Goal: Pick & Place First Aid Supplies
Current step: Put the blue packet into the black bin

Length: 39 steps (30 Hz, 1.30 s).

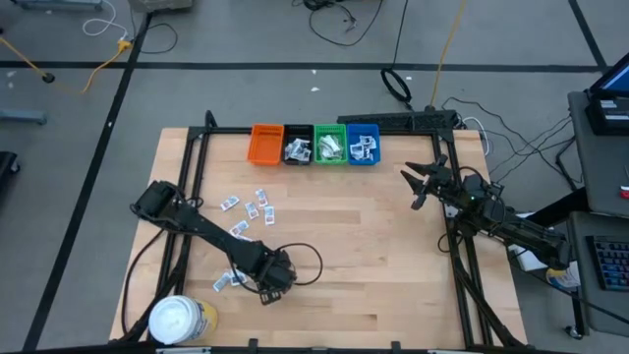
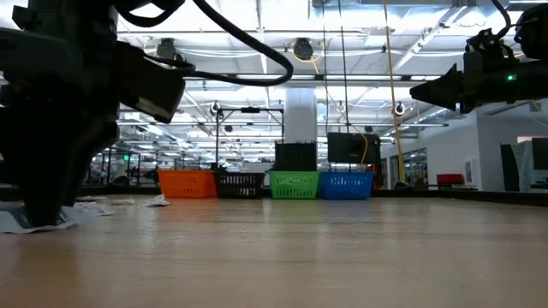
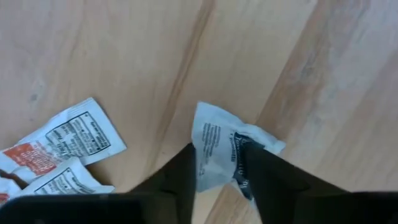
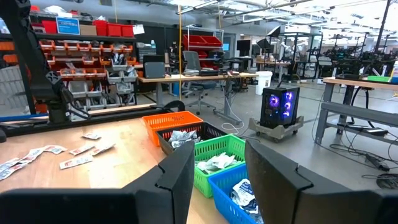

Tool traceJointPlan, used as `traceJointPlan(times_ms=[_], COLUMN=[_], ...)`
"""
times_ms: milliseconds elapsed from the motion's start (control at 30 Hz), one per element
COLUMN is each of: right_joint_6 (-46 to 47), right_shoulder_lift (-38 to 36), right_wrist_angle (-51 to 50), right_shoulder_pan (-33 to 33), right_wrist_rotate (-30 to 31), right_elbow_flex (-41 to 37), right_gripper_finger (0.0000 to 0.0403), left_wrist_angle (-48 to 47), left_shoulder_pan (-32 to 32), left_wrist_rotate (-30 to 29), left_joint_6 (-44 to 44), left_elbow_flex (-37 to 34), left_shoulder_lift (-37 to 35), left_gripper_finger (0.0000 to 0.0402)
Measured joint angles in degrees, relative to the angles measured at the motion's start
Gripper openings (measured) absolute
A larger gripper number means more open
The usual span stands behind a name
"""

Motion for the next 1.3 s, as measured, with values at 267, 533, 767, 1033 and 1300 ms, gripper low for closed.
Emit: traceJointPlan(times_ms=[267,533,767,1033,1300], right_joint_6=[-0.02,-0.01,-0.01,-0.01,-0.02], right_shoulder_lift=[0.00,0.00,-0.01,0.00,0.00], right_wrist_angle=[0.00,0.02,0.01,0.00,0.00], right_shoulder_pan=[0.00,-0.02,-0.01,-0.02,-0.02], right_wrist_rotate=[-0.02,-0.01,-0.02,-0.02,-0.01], right_elbow_flex=[0.00,0.02,0.01,0.00,0.01], right_gripper_finger=[0.0139,0.0139,0.0139,0.0139,0.0139], left_wrist_angle=[0.70,-0.18,-7.87,-14.72,-20.07], left_shoulder_pan=[0.72,3.47,8.40,14.77,18.45], left_wrist_rotate=[1.14,5.57,6.64,7.39,7.19], left_joint_6=[0.45,3.47,4.18,7.49,10.80], left_elbow_flex=[-0.07,-0.17,1.25,4.72,9.40], left_shoulder_lift=[-0.75,-8.42,-14.92,-18.41,-19.03], left_gripper_finger=[0.0013,0.0008,0.0007,0.0006,0.0006])
